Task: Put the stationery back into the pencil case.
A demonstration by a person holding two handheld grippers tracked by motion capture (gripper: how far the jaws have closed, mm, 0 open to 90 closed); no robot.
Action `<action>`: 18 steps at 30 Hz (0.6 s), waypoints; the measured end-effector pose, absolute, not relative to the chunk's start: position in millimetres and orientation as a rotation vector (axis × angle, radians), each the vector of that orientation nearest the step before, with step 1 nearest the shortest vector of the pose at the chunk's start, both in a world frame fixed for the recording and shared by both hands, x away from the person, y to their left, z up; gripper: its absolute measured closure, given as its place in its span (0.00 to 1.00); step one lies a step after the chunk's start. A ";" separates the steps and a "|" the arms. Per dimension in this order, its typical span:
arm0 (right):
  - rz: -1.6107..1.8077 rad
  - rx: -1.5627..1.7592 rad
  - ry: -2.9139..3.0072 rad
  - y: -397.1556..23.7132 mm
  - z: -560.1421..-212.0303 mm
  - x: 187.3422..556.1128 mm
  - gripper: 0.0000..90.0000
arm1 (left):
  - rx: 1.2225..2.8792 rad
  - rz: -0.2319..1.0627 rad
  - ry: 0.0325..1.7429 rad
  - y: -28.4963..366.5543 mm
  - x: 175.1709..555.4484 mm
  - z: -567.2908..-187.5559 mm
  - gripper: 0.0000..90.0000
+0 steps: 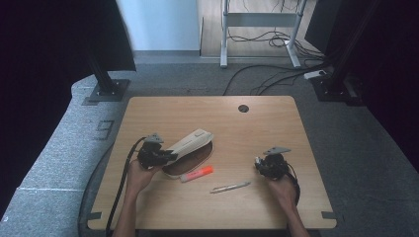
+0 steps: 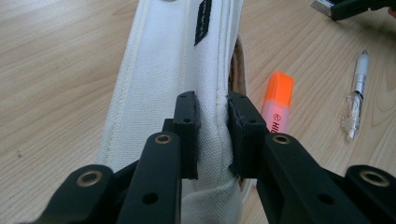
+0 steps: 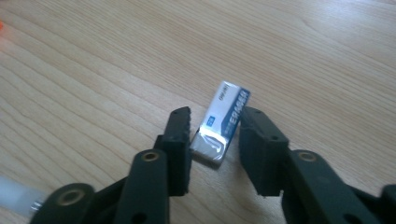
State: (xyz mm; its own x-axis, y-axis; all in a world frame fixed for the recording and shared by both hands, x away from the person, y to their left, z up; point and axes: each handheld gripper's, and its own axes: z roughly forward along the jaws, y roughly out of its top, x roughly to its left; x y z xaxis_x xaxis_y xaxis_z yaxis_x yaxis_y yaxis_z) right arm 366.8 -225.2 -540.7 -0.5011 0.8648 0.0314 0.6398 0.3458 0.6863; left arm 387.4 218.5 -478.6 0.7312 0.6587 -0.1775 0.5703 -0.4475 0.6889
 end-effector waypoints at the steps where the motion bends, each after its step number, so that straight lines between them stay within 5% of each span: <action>1: 0.928 1.333 2.275 -225.8 -540.7 366.7 0.76 | 2.167 0.148 0.923 218.5 387.3 -478.6 0.84; 18: 1.020 1.325 2.236 -240.5 -533.2 360.9 0.80 | 2.147 0.166 0.914 217.1 385.9 -477.4 0.84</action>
State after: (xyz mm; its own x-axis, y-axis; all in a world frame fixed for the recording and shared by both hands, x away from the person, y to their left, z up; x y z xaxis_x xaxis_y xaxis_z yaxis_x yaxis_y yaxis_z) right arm 360.9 -240.5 -533.2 -0.5029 0.8621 0.0623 0.6121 0.3044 0.7299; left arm 385.9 217.1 -477.4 0.7326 0.6589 -0.1709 0.5571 -0.4361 0.7068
